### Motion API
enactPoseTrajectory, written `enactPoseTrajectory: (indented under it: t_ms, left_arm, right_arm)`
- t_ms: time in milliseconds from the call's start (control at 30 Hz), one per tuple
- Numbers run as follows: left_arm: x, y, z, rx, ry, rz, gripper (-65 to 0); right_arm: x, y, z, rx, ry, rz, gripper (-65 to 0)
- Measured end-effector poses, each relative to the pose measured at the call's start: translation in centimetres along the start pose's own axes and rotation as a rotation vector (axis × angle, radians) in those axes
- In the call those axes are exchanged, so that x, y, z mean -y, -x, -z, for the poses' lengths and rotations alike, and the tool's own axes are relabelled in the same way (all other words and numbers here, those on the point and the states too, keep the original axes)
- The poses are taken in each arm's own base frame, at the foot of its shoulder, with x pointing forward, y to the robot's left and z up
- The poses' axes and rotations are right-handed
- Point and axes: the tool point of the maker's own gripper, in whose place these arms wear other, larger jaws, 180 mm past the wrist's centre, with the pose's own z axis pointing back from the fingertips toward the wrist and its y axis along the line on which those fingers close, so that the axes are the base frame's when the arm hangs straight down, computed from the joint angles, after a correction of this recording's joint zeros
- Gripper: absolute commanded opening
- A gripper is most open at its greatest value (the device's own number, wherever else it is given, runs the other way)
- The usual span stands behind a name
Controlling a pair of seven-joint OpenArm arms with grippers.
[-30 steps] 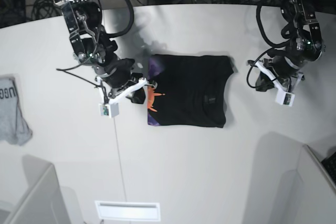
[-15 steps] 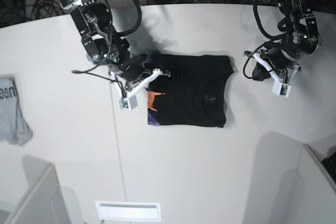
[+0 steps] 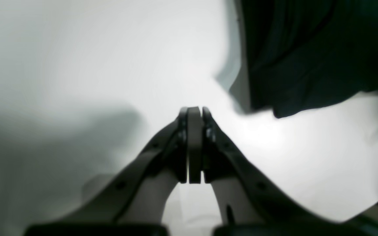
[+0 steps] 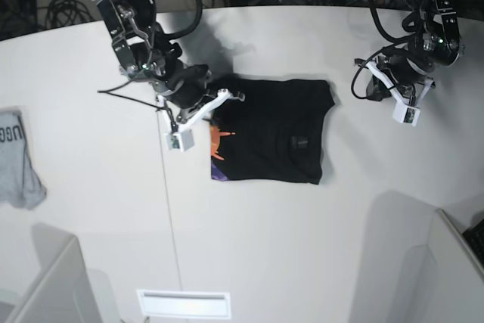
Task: Fold the T-shirt properly
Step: 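Grasp the folded shirt's edge with the left gripper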
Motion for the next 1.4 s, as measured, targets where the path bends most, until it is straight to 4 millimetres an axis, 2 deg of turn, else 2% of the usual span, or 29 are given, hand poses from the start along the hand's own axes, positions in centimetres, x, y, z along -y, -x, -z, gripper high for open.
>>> enactPoseTrajectory:
  t_ms: [100, 200, 300, 400, 467, 500, 600, 700, 800, 900, 1067, 1133, 1267, 1400]
  left_arm:
    - [0.9, -2.0, -0.1, 0.061, 0.055, -0.023, -65.0]
    - [2.4, -4.9, -0.3, 0.15, 0.143, -0.06, -65.0]
    - [2.8, -7.1, -0.2, 0.203, 0.175, -0.068, -40.8]
    - [3.2, -8.1, 0.7, 0.228, 0.212, -0.117, -14.3]
    - [3.1, -8.1, 1.7, 0.221, 0.227, -0.158, -3.0]
    - [3.2, -8.0, 2.2, 0.213, 0.236, -0.173, 0.0]
    - [3.8, -7.5, 4.4, 0.155, 0.265, -0.187, 0.0]
    - [5.3, -7.2, 6.5, 0.1, 0.315, -0.188, 0.0]
    - [5.5, -6.2, 8.4, 0.041, 0.333, -0.226, 0.0]
    - [5.7, -5.0, 9.5, -0.007, 0.341, -0.239, 0.0]
    - [8.1, -4.9, 10.7, -0.035, 0.403, -0.215, -0.8]
    - [8.9, -4.5, 11.0, -0.043, 0.432, -0.22, -10.0]
    - [8.1, -3.5, 11.5, -0.066, 0.418, -0.248, -34.2]
    - [8.1, -2.6, 11.8, -0.095, 0.414, -0.257, -58.7]
  right_arm:
    - [0.3, -1.2, -1.1, 0.046, 0.005, 0.008, -65.0]
    - [1.6, -0.5, -1.5, 0.011, 0.032, -0.009, -65.0]
    - [1.9, 0.3, -1.6, -0.003, 0.04, -0.001, -65.0]
    - [1.6, 1.4, -2.0, -0.022, 0.033, 0.013, -65.0]
    - [1.6, 1.7, -2.3, -0.028, 0.033, 0.011, -65.0]
    - [1.9, 1.7, -2.4, -0.029, 0.038, 0.004, -65.0]
    - [2.2, 1.5, -2.7, -0.023, 0.047, -0.013, -65.0]
    - [1.9, 1.4, -2.7, -0.021, 0.037, -0.004, -65.0]
    - [2.1, 1.9, -2.8, -0.03, 0.043, -0.004, -65.0]
    - [2.1, 2.1, -2.8, -0.035, 0.043, -0.001, -65.0]
    - [2.1, 2.1, -2.8, -0.036, 0.044, -0.001, -65.0]
    - [2.1, 2.0, -2.8, -0.032, 0.043, -0.002, -65.0]
    - [2.4, 2.0, -2.9, -0.03, 0.048, 0.01, -65.0]
    - [5.5, 0.4, -3.9, 0.032, 0.13, 0.064, -65.0]
